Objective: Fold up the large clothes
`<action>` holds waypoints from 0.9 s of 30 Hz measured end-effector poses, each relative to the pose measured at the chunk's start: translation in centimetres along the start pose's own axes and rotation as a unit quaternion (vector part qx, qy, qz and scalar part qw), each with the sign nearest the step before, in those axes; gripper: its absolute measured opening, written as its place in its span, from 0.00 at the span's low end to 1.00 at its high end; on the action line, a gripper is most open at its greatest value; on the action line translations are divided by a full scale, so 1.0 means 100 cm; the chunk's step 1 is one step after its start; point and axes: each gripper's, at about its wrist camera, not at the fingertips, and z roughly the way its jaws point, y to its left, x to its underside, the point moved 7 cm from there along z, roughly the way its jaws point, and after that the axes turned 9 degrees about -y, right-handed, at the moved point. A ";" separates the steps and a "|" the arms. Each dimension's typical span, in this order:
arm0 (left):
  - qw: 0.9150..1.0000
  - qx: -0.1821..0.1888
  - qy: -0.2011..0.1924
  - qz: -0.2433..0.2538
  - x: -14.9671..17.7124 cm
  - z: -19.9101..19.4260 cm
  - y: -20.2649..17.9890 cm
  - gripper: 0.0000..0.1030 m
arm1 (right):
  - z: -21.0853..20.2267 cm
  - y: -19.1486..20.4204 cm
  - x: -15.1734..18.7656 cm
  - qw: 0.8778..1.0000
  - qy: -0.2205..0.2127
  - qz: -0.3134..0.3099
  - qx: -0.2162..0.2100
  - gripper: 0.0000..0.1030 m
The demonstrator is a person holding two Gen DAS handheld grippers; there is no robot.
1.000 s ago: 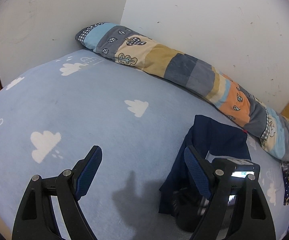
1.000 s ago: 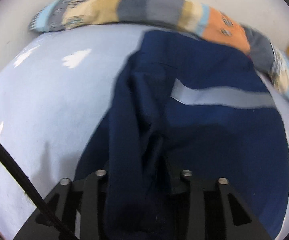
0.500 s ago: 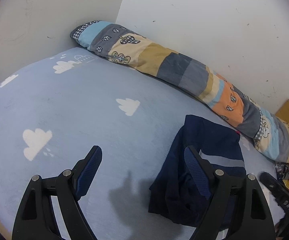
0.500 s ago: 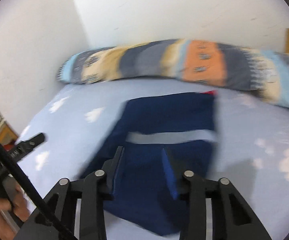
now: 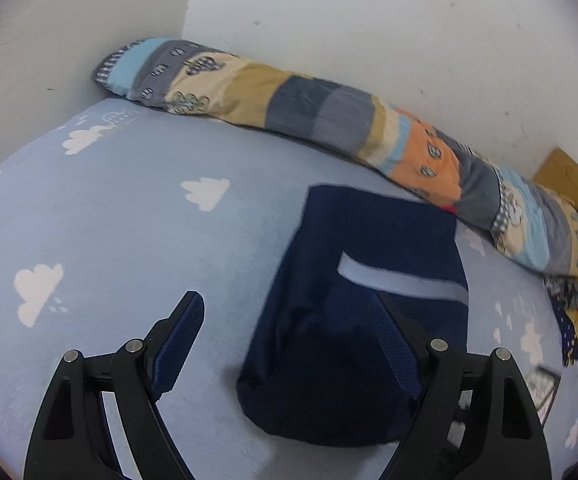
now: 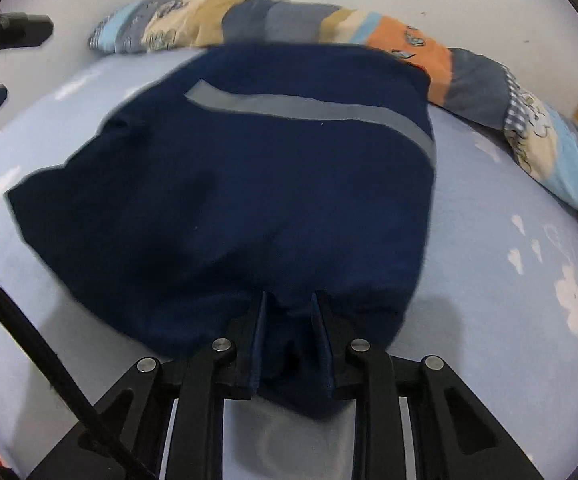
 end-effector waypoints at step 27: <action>0.984 -0.001 0.128 0.125 0.073 0.081 -0.037 0.81 | 0.165 -0.146 -0.145 0.990 0.090 0.069 0.080 0.83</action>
